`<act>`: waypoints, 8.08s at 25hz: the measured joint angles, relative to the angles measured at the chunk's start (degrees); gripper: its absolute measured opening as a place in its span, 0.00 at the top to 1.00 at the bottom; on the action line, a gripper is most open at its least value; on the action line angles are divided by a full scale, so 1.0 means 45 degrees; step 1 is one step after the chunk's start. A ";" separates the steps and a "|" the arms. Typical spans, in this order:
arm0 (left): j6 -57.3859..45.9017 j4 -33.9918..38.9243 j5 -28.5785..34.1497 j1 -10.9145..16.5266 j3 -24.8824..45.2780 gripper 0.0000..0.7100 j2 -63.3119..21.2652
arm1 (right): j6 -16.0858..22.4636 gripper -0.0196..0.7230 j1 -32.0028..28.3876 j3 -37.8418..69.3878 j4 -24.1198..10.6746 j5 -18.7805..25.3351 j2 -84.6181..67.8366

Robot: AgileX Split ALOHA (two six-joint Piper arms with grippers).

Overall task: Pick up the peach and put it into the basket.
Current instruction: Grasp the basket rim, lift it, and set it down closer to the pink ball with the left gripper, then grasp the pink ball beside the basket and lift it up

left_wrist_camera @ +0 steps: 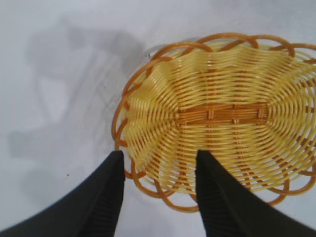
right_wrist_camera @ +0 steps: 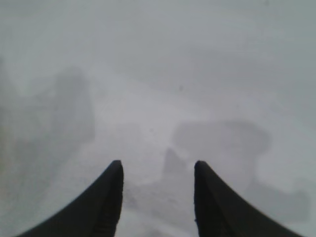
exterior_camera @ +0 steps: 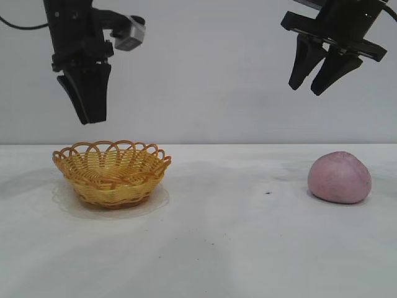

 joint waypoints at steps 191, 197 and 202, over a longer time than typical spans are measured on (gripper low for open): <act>-0.8077 0.0981 -0.1302 0.3656 1.7272 0.31 -2.8299 | 0.0000 0.59 0.0000 -0.0021 -0.0510 0.1343 0.0000; -0.8077 0.0981 -0.1302 0.3656 1.7272 0.31 -2.8299 | 0.0000 0.59 0.0000 -0.0021 -0.1059 0.2987 0.0000; -0.8077 0.0981 -0.1302 0.3656 1.7272 0.31 -2.8299 | 0.0000 0.59 0.0000 -0.0021 -0.1981 0.4611 0.0000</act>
